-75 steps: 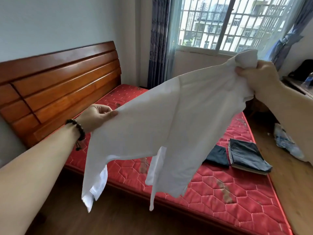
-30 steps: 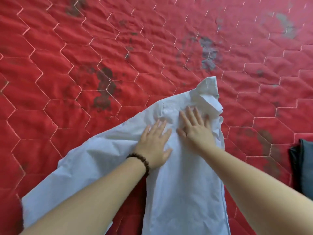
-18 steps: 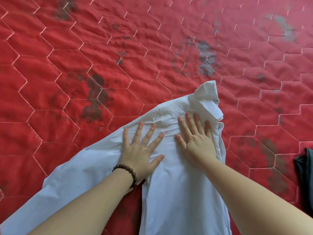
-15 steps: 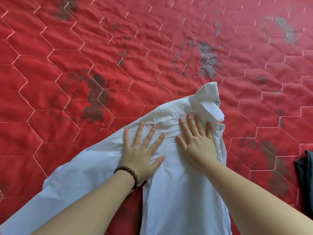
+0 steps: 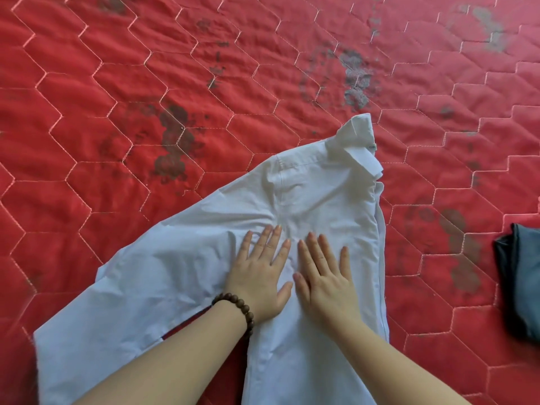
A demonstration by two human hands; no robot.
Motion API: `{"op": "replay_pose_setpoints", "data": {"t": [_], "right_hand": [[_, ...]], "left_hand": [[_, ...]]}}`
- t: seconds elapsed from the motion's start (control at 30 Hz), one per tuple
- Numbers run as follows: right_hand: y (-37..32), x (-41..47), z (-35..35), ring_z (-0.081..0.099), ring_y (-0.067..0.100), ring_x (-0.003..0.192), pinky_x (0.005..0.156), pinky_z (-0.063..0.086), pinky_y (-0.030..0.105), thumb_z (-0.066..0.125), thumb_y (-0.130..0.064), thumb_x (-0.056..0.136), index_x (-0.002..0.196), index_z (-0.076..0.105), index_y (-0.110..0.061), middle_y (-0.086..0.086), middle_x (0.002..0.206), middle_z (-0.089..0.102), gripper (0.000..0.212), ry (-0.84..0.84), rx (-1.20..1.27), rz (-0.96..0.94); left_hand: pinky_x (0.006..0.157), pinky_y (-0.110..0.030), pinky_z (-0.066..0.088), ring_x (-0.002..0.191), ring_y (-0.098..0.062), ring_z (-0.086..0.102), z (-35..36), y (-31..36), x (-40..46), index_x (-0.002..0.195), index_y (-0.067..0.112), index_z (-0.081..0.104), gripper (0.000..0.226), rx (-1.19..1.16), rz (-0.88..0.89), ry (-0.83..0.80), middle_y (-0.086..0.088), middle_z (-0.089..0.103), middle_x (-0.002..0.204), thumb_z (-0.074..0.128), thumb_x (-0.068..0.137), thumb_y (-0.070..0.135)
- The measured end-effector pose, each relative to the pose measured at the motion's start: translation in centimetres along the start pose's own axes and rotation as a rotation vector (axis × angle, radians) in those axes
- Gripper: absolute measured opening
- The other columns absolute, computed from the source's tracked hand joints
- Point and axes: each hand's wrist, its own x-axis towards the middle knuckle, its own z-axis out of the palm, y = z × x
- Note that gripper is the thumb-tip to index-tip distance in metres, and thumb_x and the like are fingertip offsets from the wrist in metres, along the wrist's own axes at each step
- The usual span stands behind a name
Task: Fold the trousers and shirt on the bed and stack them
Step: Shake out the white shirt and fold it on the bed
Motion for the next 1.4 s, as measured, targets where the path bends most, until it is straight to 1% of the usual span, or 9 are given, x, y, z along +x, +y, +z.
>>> {"op": "replay_pose_setpoints", "data": {"t": [0.27, 0.5, 0.67, 0.77, 0.9, 1.07, 1.17, 1.27, 1.4], "right_hand": [[2.1, -9.1, 0.3, 0.022, 0.027, 0.143, 0.114, 0.008, 0.049, 0.031, -0.044, 0.093, 0.146, 0.034, -0.016, 0.002, 0.154, 0.027, 0.060, -0.060, -0.026, 0.053], [3.7, -16.0, 0.4, -0.014, 0.022, 0.145, 0.118, -0.010, 0.044, 0.039, -0.041, 0.099, 0.150, 0.005, -0.022, -0.001, 0.158, -0.004, 0.064, -0.130, -0.012, 0.072], [3.5, -21.3, -0.7, -0.006, 0.025, 0.147, 0.119, 0.001, 0.038, 0.056, -0.028, 0.093, 0.150, 0.008, -0.023, 0.005, 0.156, -0.010, 0.075, -0.102, 0.111, 0.148], [3.4, -24.5, -0.9, 0.006, 0.025, 0.148, 0.117, 0.020, 0.034, 0.063, -0.021, 0.088, 0.152, 0.014, -0.024, 0.007, 0.159, -0.010, 0.080, -0.087, 0.234, 0.202], [2.6, -27.6, -0.9, 0.001, 0.021, 0.148, 0.116, 0.024, 0.036, 0.063, -0.020, 0.088, 0.150, 0.001, -0.032, -0.002, 0.159, -0.017, 0.089, -0.094, 0.310, 0.314], [1.3, -29.6, -0.6, 0.044, 0.028, 0.119, 0.100, 0.039, 0.039, 0.063, -0.010, 0.085, 0.151, 0.021, -0.015, 0.009, 0.136, 0.045, 0.078, -0.009, 0.378, 0.453], [0.9, -30.2, -0.6, 0.053, 0.026, 0.111, 0.089, 0.045, 0.039, 0.054, -0.007, 0.088, 0.148, 0.031, -0.022, 0.003, 0.124, 0.056, 0.065, 0.014, 0.537, 0.585], [1.4, -30.5, -0.8, 0.059, 0.028, 0.090, 0.074, 0.046, 0.039, 0.049, -0.006, 0.090, 0.133, 0.044, -0.023, 0.002, 0.101, 0.064, 0.047, 0.042, 0.618, 0.697], [2.5, -30.9, -0.8, 0.058, 0.023, 0.080, 0.069, 0.043, 0.036, 0.053, -0.014, 0.093, 0.126, 0.044, -0.025, -0.005, 0.085, 0.059, 0.036, 0.111, 0.699, 0.817]], "left_hand": [[0.116, -0.047, -0.012, 0.143, -0.022, -0.025, 2.1, 1.8, -6.3, 0.151, 0.019, -0.009, 0.074, 0.060, -0.071, -0.057, -0.008, -0.022, 0.157, 0.024, 0.092, 0.049], [0.117, -0.032, -0.008, 0.146, -0.019, -0.014, 3.8, 5.8, -13.4, 0.152, 0.017, 0.001, 0.069, -0.114, -0.170, -0.101, -0.005, -0.013, 0.159, 0.034, 0.097, 0.040], [0.113, -0.025, 0.024, 0.143, -0.020, 0.016, 3.8, 9.8, -18.6, 0.150, 0.017, 0.021, 0.062, -0.497, -0.308, 0.052, -0.005, 0.008, 0.158, 0.048, 0.095, 0.019], [0.090, -0.019, 0.044, 0.119, -0.020, 0.051, 3.7, 12.1, -21.4, 0.151, 0.020, 0.015, 0.074, -0.654, -0.460, 0.139, -0.005, 0.016, 0.151, 0.057, 0.090, 0.012], [0.083, -0.028, 0.048, 0.106, -0.028, 0.059, 4.1, 13.1, -23.6, 0.145, 0.013, 0.023, 0.069, -0.791, -0.706, 0.201, -0.013, 0.040, 0.139, 0.061, 0.088, 0.014], [0.069, -0.038, 0.052, 0.078, -0.023, 0.061, 5.6, 13.1, -25.5, 0.097, 0.012, 0.054, 0.013, -0.799, -0.754, 0.081, -0.005, 0.064, 0.087, 0.058, 0.090, 0.023], [0.054, -0.025, 0.042, 0.065, -0.015, 0.056, 6.4, 12.8, -26.4, 0.077, 0.013, 0.054, 0.018, -0.837, -0.727, 0.031, 0.000, 0.060, 0.073, 0.059, 0.090, 0.024], [0.053, -0.024, 0.042, 0.064, -0.015, 0.056, 6.8, 12.9, -27.1, 0.079, 0.009, 0.061, 0.022, -0.855, -0.663, -0.028, -0.002, 0.062, 0.073, 0.058, 0.090, 0.027], [0.078, -0.025, 0.038, 0.095, -0.014, 0.043, 7.3, 13.2, -27.3, 0.079, 0.007, 0.061, 0.025, -0.682, -0.653, 0.109, 0.006, 0.045, 0.101, 0.064, 0.087, 0.029]]}}
